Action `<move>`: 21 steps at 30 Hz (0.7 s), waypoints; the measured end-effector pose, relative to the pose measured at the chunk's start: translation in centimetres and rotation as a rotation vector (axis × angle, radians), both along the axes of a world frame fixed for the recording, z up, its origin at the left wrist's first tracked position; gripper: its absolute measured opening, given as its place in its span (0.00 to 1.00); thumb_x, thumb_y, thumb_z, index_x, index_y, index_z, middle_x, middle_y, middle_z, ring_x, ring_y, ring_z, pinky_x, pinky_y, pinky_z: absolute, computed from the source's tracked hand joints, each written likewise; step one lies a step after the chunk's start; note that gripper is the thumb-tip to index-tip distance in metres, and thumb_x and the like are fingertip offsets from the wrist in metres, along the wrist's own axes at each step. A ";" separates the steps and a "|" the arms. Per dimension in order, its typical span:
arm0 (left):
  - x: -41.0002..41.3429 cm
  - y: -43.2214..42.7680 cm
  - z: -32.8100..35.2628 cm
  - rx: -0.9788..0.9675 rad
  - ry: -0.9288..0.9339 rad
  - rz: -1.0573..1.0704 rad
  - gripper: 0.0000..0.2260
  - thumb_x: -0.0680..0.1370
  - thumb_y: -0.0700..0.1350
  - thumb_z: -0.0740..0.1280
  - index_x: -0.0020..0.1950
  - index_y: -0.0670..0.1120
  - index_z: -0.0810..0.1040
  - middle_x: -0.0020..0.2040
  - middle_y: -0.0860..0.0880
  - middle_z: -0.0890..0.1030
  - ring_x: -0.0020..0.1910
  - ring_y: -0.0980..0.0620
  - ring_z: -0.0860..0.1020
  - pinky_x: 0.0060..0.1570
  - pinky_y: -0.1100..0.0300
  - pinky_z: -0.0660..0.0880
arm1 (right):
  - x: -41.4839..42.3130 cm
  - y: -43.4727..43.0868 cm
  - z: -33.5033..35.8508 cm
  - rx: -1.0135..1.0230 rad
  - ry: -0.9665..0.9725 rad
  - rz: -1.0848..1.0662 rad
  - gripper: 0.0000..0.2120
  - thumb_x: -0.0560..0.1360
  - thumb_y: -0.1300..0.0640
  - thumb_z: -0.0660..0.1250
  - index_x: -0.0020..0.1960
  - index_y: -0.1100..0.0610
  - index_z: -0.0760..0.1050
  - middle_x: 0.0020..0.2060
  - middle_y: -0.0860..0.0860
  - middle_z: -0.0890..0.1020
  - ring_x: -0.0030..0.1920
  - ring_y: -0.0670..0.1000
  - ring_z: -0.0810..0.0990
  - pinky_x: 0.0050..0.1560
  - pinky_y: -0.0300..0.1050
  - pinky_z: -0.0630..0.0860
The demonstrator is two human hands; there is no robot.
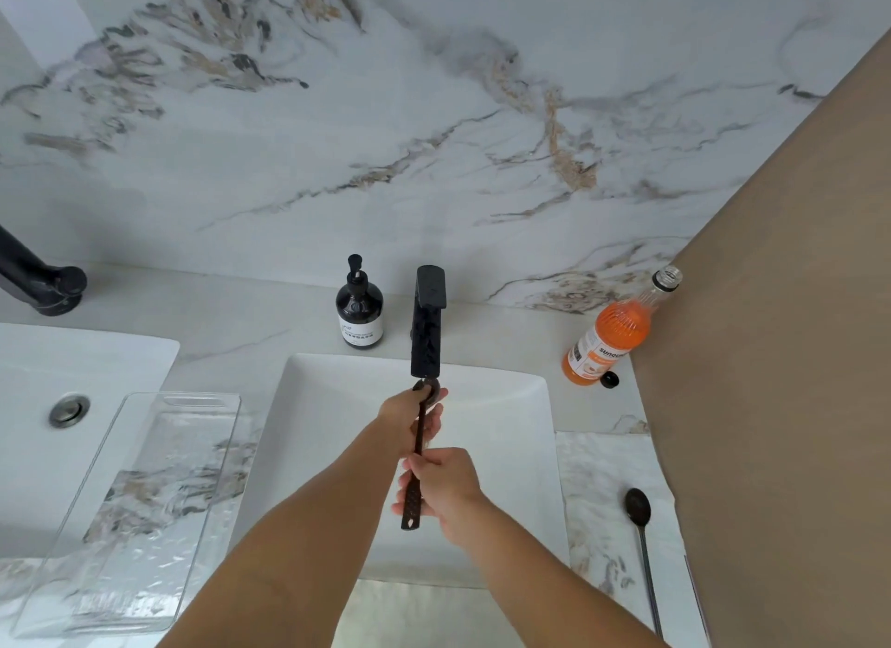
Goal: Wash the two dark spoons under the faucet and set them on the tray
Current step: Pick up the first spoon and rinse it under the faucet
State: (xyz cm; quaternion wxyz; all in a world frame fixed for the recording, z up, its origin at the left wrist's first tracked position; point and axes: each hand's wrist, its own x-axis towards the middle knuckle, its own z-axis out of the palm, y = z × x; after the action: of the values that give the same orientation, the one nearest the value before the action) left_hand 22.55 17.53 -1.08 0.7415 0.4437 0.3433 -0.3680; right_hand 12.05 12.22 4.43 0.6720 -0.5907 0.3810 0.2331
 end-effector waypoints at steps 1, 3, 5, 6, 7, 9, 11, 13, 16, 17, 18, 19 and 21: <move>0.2 0.1 0.3 0.004 -0.031 -0.015 0.08 0.82 0.39 0.62 0.59 0.38 0.76 0.45 0.45 0.83 0.31 0.51 0.77 0.24 0.63 0.75 | 0.0 -0.4 -0.2 -0.024 0.014 0.002 0.09 0.79 0.64 0.61 0.45 0.66 0.77 0.29 0.56 0.77 0.24 0.53 0.76 0.31 0.50 0.83; 1.0 0.6 1.0 0.022 -0.104 -0.065 0.10 0.81 0.33 0.60 0.61 0.38 0.75 0.48 0.43 0.83 0.37 0.49 0.80 0.30 0.61 0.79 | -0.2 -2.3 -0.4 -0.133 0.003 0.059 0.11 0.80 0.65 0.59 0.42 0.64 0.77 0.27 0.55 0.75 0.23 0.51 0.73 0.28 0.45 0.80; 1.5 1.4 1.5 -0.014 -0.132 -0.125 0.15 0.79 0.27 0.58 0.63 0.37 0.76 0.52 0.40 0.82 0.44 0.45 0.83 0.35 0.59 0.82 | -0.6 -4.8 -0.6 -0.249 -0.028 0.162 0.12 0.80 0.64 0.58 0.41 0.62 0.77 0.27 0.54 0.73 0.24 0.51 0.70 0.26 0.42 0.74; 1.6 1.8 1.8 -0.063 -0.115 -0.142 0.17 0.78 0.26 0.58 0.63 0.37 0.76 0.55 0.38 0.81 0.47 0.42 0.84 0.39 0.56 0.83 | -0.7 -6.0 -0.6 -0.258 -0.031 0.195 0.13 0.80 0.64 0.57 0.42 0.62 0.77 0.27 0.54 0.72 0.24 0.51 0.70 0.26 0.42 0.72; 1.6 2.2 2.0 -0.116 -0.095 -0.152 0.18 0.77 0.26 0.57 0.63 0.38 0.77 0.57 0.37 0.80 0.51 0.38 0.84 0.45 0.53 0.83 | -0.9 -6.8 -0.6 -0.226 -0.029 0.201 0.13 0.81 0.63 0.57 0.42 0.62 0.77 0.28 0.54 0.72 0.25 0.51 0.70 0.27 0.42 0.70; 1.2 2.4 2.2 -0.193 -0.068 -0.122 0.17 0.76 0.28 0.59 0.64 0.37 0.76 0.59 0.35 0.81 0.55 0.34 0.82 0.53 0.48 0.81 | -0.8 -7.8 -0.6 -0.149 -0.031 0.188 0.12 0.81 0.63 0.57 0.44 0.64 0.77 0.28 0.53 0.71 0.26 0.51 0.70 0.27 0.43 0.69; 0.8 2.2 1.8 -0.224 -0.048 -0.028 0.15 0.78 0.32 0.60 0.64 0.34 0.74 0.59 0.33 0.81 0.55 0.33 0.82 0.55 0.46 0.79 | -0.5 -7.7 -0.5 -0.109 -0.035 0.176 0.12 0.81 0.63 0.57 0.44 0.64 0.76 0.29 0.53 0.71 0.26 0.51 0.70 0.27 0.43 0.69; 0.4 2.0 1.3 -0.245 -0.021 0.071 0.15 0.79 0.34 0.60 0.66 0.32 0.73 0.59 0.33 0.81 0.55 0.33 0.82 0.51 0.46 0.81 | -0.2 -7.2 -0.4 -0.092 -0.029 0.171 0.12 0.81 0.63 0.57 0.44 0.64 0.76 0.29 0.54 0.71 0.26 0.51 0.70 0.27 0.43 0.69; 0.1 2.2 1.0 -0.274 -0.012 0.136 0.15 0.79 0.34 0.61 0.65 0.31 0.73 0.57 0.33 0.82 0.54 0.33 0.82 0.48 0.46 0.83 | 0.0 -6.8 -0.2 -0.083 -0.013 0.175 0.12 0.81 0.64 0.57 0.44 0.64 0.76 0.29 0.54 0.72 0.27 0.51 0.70 0.28 0.44 0.69; 0.1 2.4 1.0 -0.280 -0.014 0.138 0.15 0.79 0.34 0.62 0.65 0.31 0.73 0.56 0.33 0.82 0.54 0.33 0.83 0.48 0.46 0.83 | 0.0 -6.7 -0.2 -0.073 -0.014 0.173 0.12 0.81 0.64 0.57 0.44 0.64 0.76 0.29 0.54 0.72 0.27 0.51 0.70 0.28 0.44 0.69; 0.1 2.5 1.0 -0.286 -0.016 0.136 0.15 0.79 0.34 0.62 0.65 0.31 0.73 0.56 0.33 0.83 0.54 0.33 0.83 0.48 0.46 0.83 | 0.0 -6.6 -0.2 -0.064 -0.015 0.173 0.11 0.81 0.64 0.57 0.44 0.64 0.76 0.29 0.54 0.72 0.27 0.51 0.70 0.28 0.44 0.69; 0.2 2.7 1.0 -0.289 -0.016 0.133 0.15 0.79 0.34 0.62 0.65 0.31 0.73 0.56 0.33 0.83 0.54 0.34 0.83 0.49 0.46 0.83 | 0.1 -6.6 -0.2 -0.061 -0.017 0.174 0.11 0.81 0.64 0.57 0.44 0.64 0.76 0.29 0.53 0.72 0.27 0.51 0.70 0.28 0.44 0.69; 0.3 2.8 0.9 -0.290 -0.018 0.135 0.15 0.79 0.34 0.61 0.65 0.32 0.73 0.56 0.34 0.83 0.54 0.34 0.83 0.51 0.46 0.82 | 0.1 -6.5 -0.2 -0.068 -0.017 0.177 0.11 0.81 0.64 0.57 0.44 0.64 0.76 0.29 0.53 0.71 0.27 0.51 0.70 0.28 0.43 0.69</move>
State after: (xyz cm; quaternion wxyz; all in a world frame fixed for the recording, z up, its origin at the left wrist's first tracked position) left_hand 22.83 20.37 -0.17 0.8238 0.3112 0.3092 -0.3590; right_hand 12.18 5.75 4.19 0.6316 -0.6464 0.3294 0.2734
